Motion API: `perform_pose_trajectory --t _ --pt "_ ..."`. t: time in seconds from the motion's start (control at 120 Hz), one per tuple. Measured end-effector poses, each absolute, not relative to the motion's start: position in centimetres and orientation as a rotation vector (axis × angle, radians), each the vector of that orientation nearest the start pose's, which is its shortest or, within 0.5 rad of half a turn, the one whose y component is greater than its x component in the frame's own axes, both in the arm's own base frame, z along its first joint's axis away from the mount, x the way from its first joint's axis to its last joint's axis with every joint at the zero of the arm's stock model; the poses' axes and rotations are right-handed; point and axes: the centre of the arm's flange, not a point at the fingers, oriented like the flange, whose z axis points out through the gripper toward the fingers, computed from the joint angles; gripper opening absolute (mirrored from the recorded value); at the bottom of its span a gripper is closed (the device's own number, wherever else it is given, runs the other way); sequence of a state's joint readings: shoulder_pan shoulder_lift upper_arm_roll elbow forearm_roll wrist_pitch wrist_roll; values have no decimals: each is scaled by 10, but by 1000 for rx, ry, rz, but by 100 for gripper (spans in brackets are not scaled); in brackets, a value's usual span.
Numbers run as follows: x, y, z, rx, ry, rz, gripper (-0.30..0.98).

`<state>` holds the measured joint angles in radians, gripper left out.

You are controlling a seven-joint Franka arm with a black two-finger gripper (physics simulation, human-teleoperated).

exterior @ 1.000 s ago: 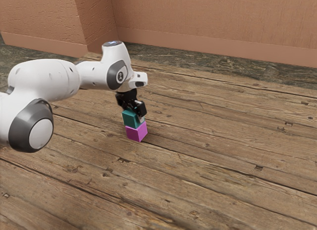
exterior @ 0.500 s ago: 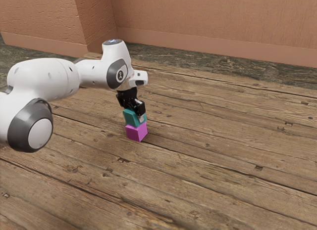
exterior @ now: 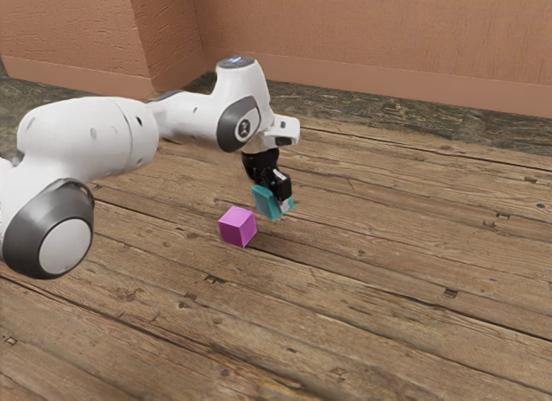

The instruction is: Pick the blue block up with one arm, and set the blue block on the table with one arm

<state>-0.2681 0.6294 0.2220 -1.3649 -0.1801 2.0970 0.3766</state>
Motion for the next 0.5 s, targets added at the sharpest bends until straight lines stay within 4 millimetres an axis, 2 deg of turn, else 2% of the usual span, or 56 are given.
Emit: perform_pose_trajectory --t 0.1,0.233,0.333,0.5 --pt "729 -101 363 -3082 652 -183 32" --pt "727 -119 321 -3078 677 -94 32" --pt "725 -127 298 -3075 684 -44 32" --pt "724 -130 286 -3075 676 -19 32"
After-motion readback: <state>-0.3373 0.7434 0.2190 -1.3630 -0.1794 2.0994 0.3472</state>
